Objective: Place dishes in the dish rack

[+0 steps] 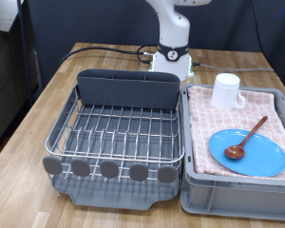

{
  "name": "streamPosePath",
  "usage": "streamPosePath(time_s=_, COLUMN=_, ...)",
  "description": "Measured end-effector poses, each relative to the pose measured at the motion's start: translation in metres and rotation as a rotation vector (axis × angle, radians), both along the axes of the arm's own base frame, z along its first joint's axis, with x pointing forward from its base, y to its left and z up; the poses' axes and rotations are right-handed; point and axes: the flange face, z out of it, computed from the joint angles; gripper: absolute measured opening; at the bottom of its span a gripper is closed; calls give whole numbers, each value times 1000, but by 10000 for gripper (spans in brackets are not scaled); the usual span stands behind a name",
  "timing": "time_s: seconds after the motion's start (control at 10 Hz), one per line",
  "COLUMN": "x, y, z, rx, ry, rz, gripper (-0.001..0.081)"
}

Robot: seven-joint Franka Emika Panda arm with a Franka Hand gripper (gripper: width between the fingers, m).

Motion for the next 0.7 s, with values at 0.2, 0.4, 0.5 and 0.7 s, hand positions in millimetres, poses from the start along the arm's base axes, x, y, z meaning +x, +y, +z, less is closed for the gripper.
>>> streamPosePath(time_s=0.2, x=7, y=13, z=-7, rx=0, ry=-11, rz=-13, gripper=803)
streamPosePath(time_s=0.4, x=19, y=25, z=-15, rx=-3, ry=-17, rz=-26, gripper=803)
streamPosePath(time_s=0.5, x=26, y=31, z=-17, rx=-12, ry=-18, rz=-38, gripper=803)
streamPosePath(time_s=0.7, x=37, y=44, z=-21, rx=-10, ry=-23, rz=-67, gripper=803)
